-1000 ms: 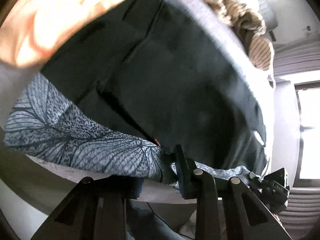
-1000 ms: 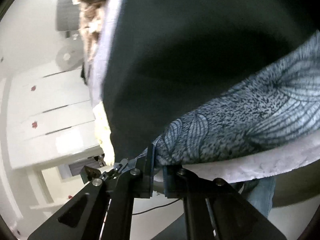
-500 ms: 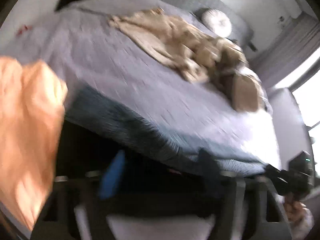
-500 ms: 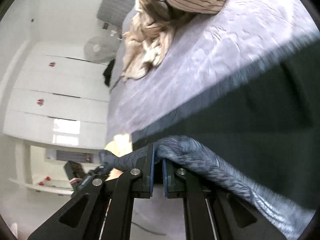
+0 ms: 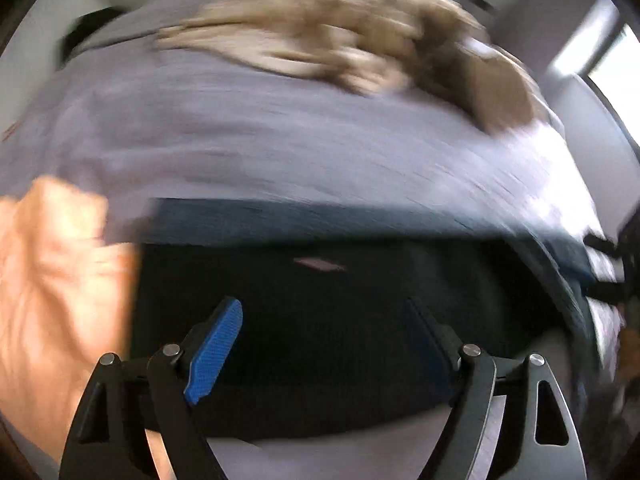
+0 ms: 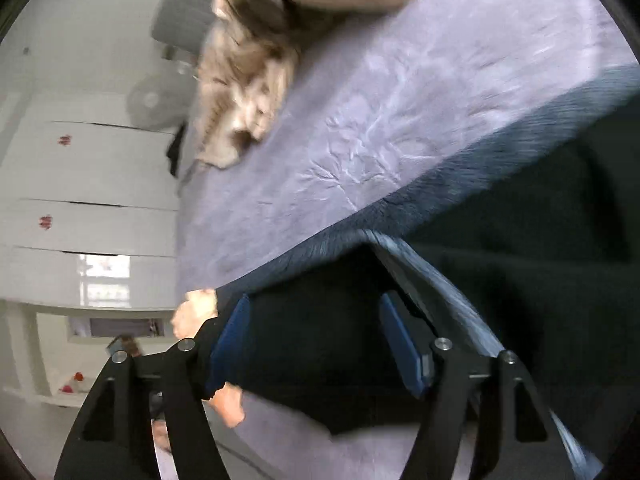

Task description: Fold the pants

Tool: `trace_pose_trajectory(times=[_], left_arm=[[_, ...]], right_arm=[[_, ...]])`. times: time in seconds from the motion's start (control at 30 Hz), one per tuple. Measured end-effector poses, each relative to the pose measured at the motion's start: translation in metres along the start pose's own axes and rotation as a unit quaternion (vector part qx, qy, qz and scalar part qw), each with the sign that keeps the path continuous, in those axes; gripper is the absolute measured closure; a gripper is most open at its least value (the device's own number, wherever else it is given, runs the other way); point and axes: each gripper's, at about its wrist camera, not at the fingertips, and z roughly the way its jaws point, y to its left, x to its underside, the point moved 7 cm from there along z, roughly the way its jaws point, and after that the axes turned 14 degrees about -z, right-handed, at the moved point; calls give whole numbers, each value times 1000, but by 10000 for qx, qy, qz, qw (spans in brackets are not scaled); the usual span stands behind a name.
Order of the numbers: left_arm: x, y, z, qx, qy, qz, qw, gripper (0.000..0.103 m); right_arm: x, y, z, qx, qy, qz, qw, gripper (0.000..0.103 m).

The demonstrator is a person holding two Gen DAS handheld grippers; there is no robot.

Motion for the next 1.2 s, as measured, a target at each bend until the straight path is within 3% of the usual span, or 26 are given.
trace_pose_trajectory(times=[0.1,0.13,0.23,0.3,0.4,0.47,0.57,0.67,0.7,0.77,0.8,0.93,1.07,1.13,1.2], left_arm=[[32,-67,11,671,567,377,9954,20],[46,-96,19,959,828,460,9909,20],[81,-169,42,1366,1325,820,9783,20],[105,-213,60,1623,1644,961,9682,20],[130,-257,84,1726,1981,831,9613,20],[140,-275,95,1756,2158,677,9581,20],[155,-299,109,1687,2342,629,9554,20],[167,-318,116,1567,2308,663,9580,20],[168,-321,119,1493,2325,602,9592,20],[167,-320,116,1458,2336,426,9604,20],[163,-322,110,1547,2339,330,9593,20],[135,-344,76,1833,2021,387,9613,20],[88,-373,69,1908,1567,613,9671,20],[58,-385,75,1771,1270,713,9734,20],[32,-390,81,1692,1032,639,9781,20]], right_arm=[[29,-31,-79,624,-414,203,9970,32],[38,-44,-97,863,-488,310,9946,32],[76,-94,-165,1566,-667,779,9823,32],[106,-127,-202,1977,-633,1049,9726,32],[154,-173,-235,2290,-268,1329,9639,32],[172,-190,-236,2021,-101,1513,9675,32],[195,-210,-227,1133,83,1795,9772,32],[200,-217,-202,330,187,1890,9812,34],[198,-216,-193,136,234,1899,9814,38],[202,-215,-182,-123,343,1971,9797,75],[201,-214,-182,-443,339,2125,9756,92],[171,-195,-206,-1428,-147,2371,9608,93],[102,-188,-242,-2293,-1144,2671,9290,93],[67,-197,-256,-2529,-1587,2798,9125,92],[29,-215,-261,-2498,-1860,2938,9037,88]])
